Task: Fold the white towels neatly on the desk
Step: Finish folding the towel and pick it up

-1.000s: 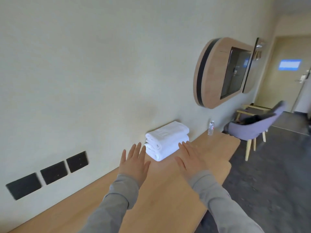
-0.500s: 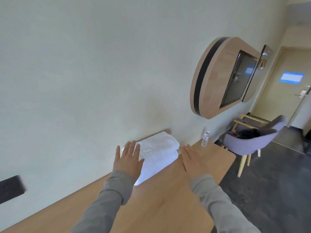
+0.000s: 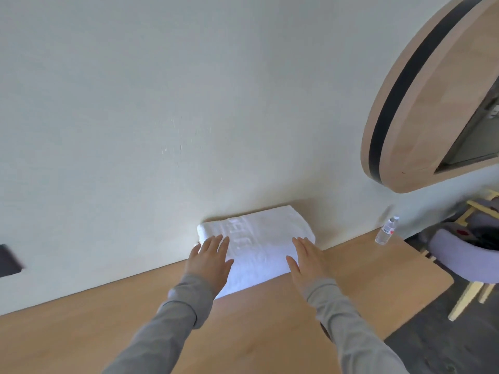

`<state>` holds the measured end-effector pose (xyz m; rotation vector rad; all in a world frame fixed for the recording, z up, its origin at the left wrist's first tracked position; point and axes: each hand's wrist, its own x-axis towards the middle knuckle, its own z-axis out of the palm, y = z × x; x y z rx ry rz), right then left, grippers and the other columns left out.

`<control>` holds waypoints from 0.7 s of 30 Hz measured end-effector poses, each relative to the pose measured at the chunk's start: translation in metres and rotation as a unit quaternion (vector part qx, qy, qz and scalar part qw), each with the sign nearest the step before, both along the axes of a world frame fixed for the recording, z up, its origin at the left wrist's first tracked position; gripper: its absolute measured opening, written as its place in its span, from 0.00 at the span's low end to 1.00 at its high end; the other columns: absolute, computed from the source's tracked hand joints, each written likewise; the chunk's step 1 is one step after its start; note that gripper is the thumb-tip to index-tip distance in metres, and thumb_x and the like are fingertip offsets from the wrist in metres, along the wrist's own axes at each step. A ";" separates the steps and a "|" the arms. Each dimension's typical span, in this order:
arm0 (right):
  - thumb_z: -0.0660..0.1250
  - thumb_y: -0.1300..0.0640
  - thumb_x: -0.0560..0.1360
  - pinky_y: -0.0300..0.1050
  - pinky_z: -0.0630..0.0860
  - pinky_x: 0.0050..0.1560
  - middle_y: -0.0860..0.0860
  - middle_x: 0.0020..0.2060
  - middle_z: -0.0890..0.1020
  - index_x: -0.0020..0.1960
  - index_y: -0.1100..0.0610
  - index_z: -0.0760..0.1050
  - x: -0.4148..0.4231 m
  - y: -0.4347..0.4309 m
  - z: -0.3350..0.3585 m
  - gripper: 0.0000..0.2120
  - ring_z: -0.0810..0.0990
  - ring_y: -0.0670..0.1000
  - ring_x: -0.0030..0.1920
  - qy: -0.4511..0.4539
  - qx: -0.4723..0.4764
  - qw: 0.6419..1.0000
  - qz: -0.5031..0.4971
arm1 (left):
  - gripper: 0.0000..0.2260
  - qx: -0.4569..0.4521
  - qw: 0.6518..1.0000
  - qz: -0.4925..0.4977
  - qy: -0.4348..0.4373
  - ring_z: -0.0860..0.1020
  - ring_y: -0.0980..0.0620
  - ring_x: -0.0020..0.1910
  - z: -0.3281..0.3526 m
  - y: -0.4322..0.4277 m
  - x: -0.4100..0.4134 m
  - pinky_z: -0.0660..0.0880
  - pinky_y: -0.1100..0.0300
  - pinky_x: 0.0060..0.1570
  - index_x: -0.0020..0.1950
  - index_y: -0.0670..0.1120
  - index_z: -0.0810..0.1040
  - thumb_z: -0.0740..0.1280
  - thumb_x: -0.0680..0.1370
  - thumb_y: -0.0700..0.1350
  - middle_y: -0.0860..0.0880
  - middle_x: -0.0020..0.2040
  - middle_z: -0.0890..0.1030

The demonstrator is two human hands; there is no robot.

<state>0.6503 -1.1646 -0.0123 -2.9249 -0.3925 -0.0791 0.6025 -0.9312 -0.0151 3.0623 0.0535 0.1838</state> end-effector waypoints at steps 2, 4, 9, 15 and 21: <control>0.51 0.49 0.81 0.43 0.53 0.73 0.50 0.75 0.58 0.75 0.56 0.52 0.031 -0.015 -0.017 0.25 0.54 0.49 0.75 0.021 0.038 0.999 0.013 | 0.21 -0.032 0.998 0.047 0.006 0.66 0.52 0.67 -0.012 -0.018 0.008 0.65 0.58 0.64 0.72 0.49 0.61 0.50 0.81 0.55 0.52 0.69 0.66; 0.52 0.49 0.81 0.42 0.58 0.71 0.51 0.73 0.62 0.75 0.56 0.55 0.058 -0.029 -0.034 0.25 0.59 0.49 0.73 0.058 0.064 0.996 0.022 | 0.17 -0.109 0.988 0.104 0.029 0.72 0.52 0.59 -0.026 -0.036 0.013 0.70 0.60 0.54 0.65 0.49 0.68 0.52 0.81 0.55 0.53 0.61 0.71; 0.55 0.49 0.80 0.44 0.64 0.66 0.53 0.68 0.69 0.71 0.58 0.63 0.108 -0.050 -0.074 0.22 0.66 0.52 0.68 0.142 0.079 0.986 0.036 | 0.18 -0.332 0.895 0.286 0.089 0.75 0.51 0.51 -0.072 -0.071 0.029 0.72 0.60 0.52 0.59 0.45 0.74 0.58 0.79 0.57 0.50 0.56 0.75; 0.61 0.46 0.77 0.41 0.67 0.57 0.56 0.61 0.75 0.67 0.61 0.68 0.137 -0.054 -0.107 0.25 0.74 0.56 0.62 0.305 0.310 0.895 -0.098 | 0.27 -0.623 0.640 0.444 0.073 0.76 0.47 0.44 -0.096 -0.092 0.062 0.73 0.57 0.45 0.65 0.41 0.71 0.64 0.75 0.60 0.45 0.50 0.76; 0.70 0.46 0.71 0.49 0.76 0.56 0.57 0.38 0.78 0.45 0.64 0.74 0.173 -0.045 -0.119 0.20 0.79 0.53 0.41 0.427 0.605 0.616 -0.269 | 0.41 -0.834 0.271 0.470 -0.102 0.77 0.44 0.56 -0.096 -0.090 0.097 0.75 0.55 0.55 0.64 0.37 0.71 0.76 0.60 0.60 0.40 0.60 0.77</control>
